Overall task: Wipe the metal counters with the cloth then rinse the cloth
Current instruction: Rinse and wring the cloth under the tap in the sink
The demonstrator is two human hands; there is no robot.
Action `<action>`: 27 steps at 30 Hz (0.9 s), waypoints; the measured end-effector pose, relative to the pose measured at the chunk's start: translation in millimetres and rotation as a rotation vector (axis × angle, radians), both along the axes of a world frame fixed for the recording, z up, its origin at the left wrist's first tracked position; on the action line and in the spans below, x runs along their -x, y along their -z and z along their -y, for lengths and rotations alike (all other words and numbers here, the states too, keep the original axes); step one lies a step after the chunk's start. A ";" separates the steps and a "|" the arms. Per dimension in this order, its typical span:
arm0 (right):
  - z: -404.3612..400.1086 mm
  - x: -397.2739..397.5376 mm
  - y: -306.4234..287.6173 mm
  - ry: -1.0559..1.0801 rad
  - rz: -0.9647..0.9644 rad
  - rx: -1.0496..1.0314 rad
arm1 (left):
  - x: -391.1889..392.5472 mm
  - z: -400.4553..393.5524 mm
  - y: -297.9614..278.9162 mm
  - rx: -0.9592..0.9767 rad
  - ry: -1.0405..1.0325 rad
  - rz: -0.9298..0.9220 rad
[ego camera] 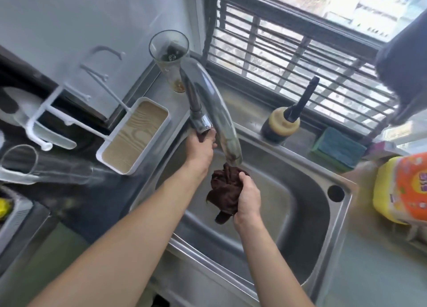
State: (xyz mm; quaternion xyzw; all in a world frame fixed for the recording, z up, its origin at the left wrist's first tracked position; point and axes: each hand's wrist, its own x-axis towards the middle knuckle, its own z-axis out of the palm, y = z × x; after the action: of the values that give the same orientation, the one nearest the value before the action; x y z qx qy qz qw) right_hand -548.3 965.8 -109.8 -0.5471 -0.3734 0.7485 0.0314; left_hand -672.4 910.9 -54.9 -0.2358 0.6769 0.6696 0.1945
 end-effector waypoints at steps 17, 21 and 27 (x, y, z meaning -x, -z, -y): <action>-7.9 -10.0 -20.7 0.068 -0.104 0.291 | -20.2 27.6 8.9 0.289 0.438 0.114; -0.2 -9.1 -30.8 0.095 -0.060 0.163 | -82.0 42.2 24.8 0.162 0.542 0.511; 2.1 -15.4 -29.7 -0.035 0.052 -0.160 | -112.8 46.9 29.6 -0.442 0.282 0.842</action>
State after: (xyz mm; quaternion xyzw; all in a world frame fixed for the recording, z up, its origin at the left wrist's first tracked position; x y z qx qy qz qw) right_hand -532.9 963.7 -80.1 -0.5557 -0.4423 0.7021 0.0522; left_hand -559.6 864.0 -84.5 -0.3452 0.4067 0.6107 0.5851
